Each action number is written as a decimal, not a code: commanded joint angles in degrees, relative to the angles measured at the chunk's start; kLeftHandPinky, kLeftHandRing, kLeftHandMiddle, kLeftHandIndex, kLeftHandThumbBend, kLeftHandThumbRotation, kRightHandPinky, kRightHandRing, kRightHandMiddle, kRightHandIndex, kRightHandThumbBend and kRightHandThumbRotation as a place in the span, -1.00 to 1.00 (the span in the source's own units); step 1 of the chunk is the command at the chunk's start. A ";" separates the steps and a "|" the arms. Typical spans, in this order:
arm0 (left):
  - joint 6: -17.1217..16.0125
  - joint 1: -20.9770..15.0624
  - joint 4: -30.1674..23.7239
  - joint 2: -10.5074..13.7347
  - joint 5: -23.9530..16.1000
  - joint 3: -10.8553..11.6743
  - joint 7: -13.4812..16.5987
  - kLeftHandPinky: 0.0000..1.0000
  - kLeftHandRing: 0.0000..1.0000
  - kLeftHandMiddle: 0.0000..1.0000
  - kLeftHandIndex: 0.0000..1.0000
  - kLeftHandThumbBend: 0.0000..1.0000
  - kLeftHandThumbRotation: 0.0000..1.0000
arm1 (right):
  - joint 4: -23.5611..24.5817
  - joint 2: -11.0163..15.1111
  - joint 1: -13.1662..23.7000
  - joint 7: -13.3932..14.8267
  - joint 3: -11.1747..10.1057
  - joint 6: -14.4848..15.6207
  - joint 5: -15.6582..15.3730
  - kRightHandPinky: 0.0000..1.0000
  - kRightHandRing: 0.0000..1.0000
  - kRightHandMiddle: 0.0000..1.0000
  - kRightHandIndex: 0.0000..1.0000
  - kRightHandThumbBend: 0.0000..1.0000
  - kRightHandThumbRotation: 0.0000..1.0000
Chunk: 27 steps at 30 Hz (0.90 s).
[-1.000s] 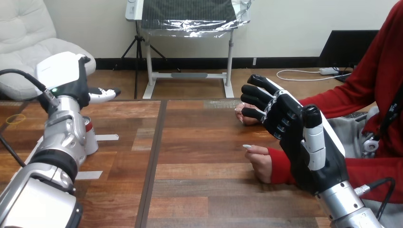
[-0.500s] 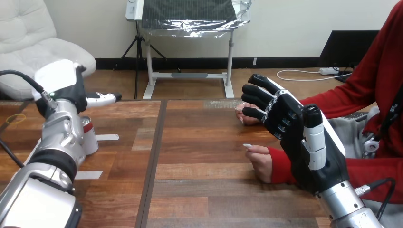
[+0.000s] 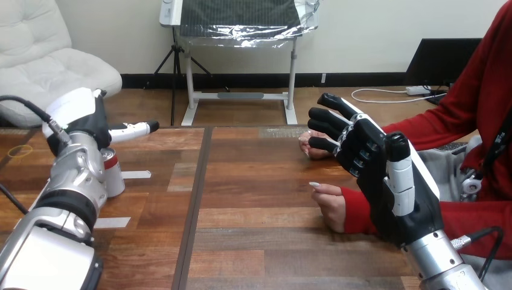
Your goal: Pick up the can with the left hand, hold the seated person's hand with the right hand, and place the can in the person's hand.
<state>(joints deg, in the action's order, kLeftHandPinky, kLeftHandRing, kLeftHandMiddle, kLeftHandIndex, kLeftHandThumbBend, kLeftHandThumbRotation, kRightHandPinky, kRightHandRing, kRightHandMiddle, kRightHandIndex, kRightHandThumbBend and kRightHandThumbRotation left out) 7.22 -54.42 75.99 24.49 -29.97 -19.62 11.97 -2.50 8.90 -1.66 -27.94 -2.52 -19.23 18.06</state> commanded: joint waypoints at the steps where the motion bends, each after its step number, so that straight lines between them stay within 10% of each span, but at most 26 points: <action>1: 0.19 -1.30 -0.52 1.77 0.57 1.03 -0.93 0.96 0.99 0.99 0.95 0.74 0.62 | 0.59 -0.28 3.33 0.34 -0.64 -1.25 0.03 0.63 0.75 0.72 0.77 0.66 1.00; 27: 1.52 0.05 -0.01 2.38 2.58 3.32 -1.74 0.87 0.90 0.92 0.88 0.61 0.55 | 0.66 -0.33 3.21 0.42 -0.76 -1.69 0.01 0.61 0.75 0.72 0.77 0.69 1.00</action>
<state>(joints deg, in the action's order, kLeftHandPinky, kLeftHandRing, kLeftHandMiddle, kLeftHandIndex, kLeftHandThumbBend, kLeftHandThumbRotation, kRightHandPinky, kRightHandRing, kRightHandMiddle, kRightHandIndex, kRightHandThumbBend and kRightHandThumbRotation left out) 8.62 -53.23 76.23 25.22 -27.50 -16.93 9.96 -2.51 8.91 -1.66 -27.94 -2.54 -19.32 18.09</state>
